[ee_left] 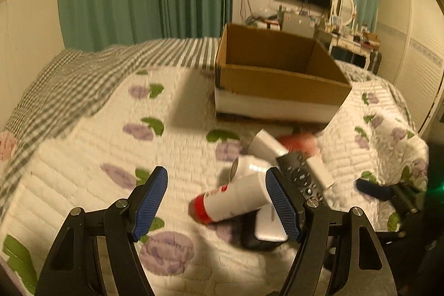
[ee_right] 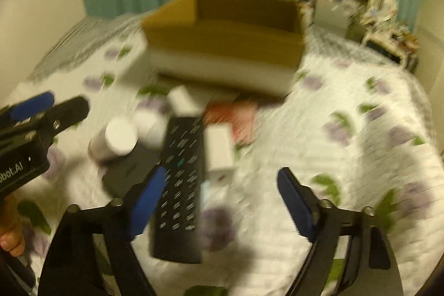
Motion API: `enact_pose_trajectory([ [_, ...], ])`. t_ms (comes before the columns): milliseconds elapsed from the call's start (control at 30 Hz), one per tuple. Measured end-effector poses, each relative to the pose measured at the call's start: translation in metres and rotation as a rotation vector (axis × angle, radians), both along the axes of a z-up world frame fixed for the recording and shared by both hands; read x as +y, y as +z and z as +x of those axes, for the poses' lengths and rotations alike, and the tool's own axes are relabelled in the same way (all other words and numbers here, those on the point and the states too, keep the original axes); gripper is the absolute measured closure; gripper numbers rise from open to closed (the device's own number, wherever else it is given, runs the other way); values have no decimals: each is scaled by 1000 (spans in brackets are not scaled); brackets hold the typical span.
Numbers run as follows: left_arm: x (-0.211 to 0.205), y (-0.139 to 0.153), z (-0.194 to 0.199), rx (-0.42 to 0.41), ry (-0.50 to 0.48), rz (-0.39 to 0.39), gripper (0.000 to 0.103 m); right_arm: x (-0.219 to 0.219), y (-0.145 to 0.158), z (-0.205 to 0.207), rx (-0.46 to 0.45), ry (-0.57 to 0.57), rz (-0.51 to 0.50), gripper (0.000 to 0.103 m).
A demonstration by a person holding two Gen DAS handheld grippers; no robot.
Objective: Organize rigid objects
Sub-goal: 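Grasp the black TV remote with the right tool while the left tool grasps the grey power bank, then carry the remote and power bank over the cardboard box and open both tools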
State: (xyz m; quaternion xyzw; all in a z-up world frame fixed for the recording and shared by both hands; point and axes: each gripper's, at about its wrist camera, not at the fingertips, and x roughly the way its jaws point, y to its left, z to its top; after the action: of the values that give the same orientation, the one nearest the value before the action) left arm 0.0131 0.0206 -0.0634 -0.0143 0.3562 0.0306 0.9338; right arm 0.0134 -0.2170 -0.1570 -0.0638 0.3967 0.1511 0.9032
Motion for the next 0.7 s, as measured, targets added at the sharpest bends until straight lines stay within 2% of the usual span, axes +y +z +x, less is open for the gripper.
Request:
enact_pose_trajectory([
  [33, 0, -2, -1, 3, 1, 2, 27, 4, -8, 2, 30, 17, -3, 37],
  [100, 0, -8, -1, 17, 3, 4, 27, 9, -18, 8, 76, 46, 18, 40],
  [167, 0, -13, -1, 35, 3, 9, 27, 13, -26, 15, 109, 70, 44, 53],
  [200, -1, -14, -1, 42, 3, 12, 27, 15, -29, 18, 127, 86, 47, 72],
  [233, -2, -16, -2, 52, 2, 17, 27, 16, -30, 17, 138, 95, 48, 77],
  [333, -9, -20, -4, 82, -16, 24, 27, 10, -23, 9, 116, 110, 43, 83],
  [467, -25, -28, -8, 123, -90, 24, 29, -8, 1, -4, 52, 111, 55, 84],
  [600, -45, -48, -1, 229, -167, 39, 31, -27, 18, -4, 25, 86, 97, 84],
  [667, -48, -56, 5, 277, -173, 26, 59, -32, 20, -3, 25, 75, 107, 84],
  [700, -50, -61, 8, 293, -167, 29, 59, -34, 20, -2, 26, 74, 113, 84],
])
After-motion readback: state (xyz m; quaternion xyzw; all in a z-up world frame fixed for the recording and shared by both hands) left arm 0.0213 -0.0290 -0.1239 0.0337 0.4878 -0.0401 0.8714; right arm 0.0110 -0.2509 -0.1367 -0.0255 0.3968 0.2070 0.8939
